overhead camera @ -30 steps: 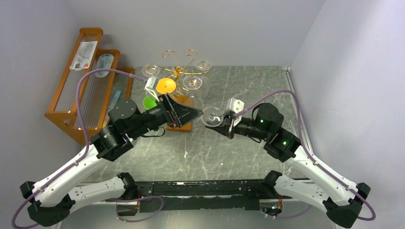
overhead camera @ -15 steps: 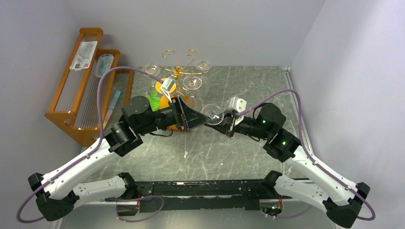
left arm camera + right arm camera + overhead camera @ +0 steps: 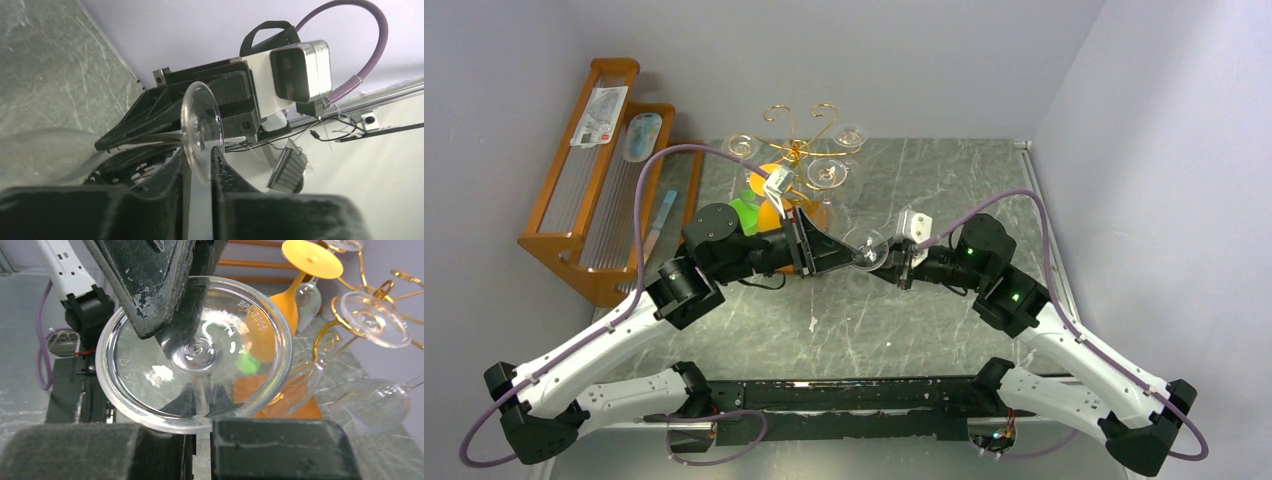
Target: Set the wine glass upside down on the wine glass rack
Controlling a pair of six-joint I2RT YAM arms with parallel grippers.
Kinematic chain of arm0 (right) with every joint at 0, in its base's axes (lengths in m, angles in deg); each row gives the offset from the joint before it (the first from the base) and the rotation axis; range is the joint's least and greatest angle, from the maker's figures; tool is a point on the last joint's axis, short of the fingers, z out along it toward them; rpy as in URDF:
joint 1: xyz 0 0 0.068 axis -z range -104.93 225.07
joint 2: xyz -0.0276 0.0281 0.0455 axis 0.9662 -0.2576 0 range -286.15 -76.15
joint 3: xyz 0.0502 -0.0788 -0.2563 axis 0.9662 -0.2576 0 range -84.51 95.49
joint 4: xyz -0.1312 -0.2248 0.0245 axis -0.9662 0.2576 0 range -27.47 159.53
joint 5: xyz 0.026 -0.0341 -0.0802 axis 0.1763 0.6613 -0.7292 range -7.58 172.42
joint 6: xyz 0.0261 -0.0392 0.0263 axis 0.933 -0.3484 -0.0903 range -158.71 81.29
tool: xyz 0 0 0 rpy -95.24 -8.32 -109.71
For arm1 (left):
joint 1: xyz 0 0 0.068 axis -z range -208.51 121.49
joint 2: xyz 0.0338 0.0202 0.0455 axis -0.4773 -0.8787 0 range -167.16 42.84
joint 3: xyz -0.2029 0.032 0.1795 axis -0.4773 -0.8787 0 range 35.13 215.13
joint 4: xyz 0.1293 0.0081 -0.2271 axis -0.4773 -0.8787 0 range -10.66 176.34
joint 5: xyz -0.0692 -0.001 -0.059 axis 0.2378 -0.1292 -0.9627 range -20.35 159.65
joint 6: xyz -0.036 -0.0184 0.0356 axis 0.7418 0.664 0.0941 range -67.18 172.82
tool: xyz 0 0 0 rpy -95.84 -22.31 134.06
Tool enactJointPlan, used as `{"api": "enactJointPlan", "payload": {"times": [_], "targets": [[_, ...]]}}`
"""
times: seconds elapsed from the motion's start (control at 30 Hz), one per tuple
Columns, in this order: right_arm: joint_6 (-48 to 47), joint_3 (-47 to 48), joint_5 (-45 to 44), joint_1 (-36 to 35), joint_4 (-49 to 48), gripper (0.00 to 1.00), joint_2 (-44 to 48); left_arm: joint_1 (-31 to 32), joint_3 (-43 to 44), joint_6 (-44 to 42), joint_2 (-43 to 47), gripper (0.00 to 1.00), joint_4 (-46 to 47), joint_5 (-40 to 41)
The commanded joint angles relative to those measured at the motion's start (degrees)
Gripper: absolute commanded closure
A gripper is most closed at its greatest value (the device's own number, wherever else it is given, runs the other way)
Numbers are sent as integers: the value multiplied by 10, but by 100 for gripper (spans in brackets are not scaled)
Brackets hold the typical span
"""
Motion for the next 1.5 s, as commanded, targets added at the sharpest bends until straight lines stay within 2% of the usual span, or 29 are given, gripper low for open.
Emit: {"api": "enactJointPlan", "payload": {"times": [0.0, 0.07, 0.13, 0.2, 0.3, 0.4, 0.6, 0.67, 0.83, 0.97, 1.1, 1.23, 1.3, 1.47], "targets": [[-11, 8, 13, -3, 21, 100, -3, 2, -7, 0, 7, 91, 18, -4], [3, 7, 9, -3, 15, 97, -2, 2, -12, 1, 9, 95, 26, -5], [13, 8, 9, -3, 16, 77, 1, 3, -16, 3, 13, 95, 31, -6], [22, 9, 4, -3, 20, 62, 7, 2, -11, 0, 14, 95, 31, -8], [28, 15, 7, -3, 39, 49, 19, 2, 8, -12, 17, 95, 4, -2], [32, 20, 12, -3, 56, 42, 35, 2, 20, -24, 27, 95, -45, 16], [42, 18, 5, -3, 62, 36, 72, 1, -8, -5, 72, 95, -130, 53], [50, 12, -18, -3, 55, 35, 83, 1, -16, 4, 95, 95, -189, 106], [100, -30, -127, -3, -40, 35, 102, 1, -60, 52, 159, 95, -295, 223], [125, -37, -179, -2, -72, 36, 98, 1, -61, 76, 198, 95, -386, 330], [128, -39, -198, -2, -90, 36, 96, 1, 4, 56, 219, 95, -461, 466], [145, -42, -216, -2, -101, 36, 96, 2, 82, 21, 196, 95, -527, 559], [148, -46, -224, -3, -105, 36, 97, 3, 110, -3, 186, 95, -526, 595], [154, -51, -233, -2, -119, 36, 92, 4, 162, -73, 151, 95, -454, 642]]}}
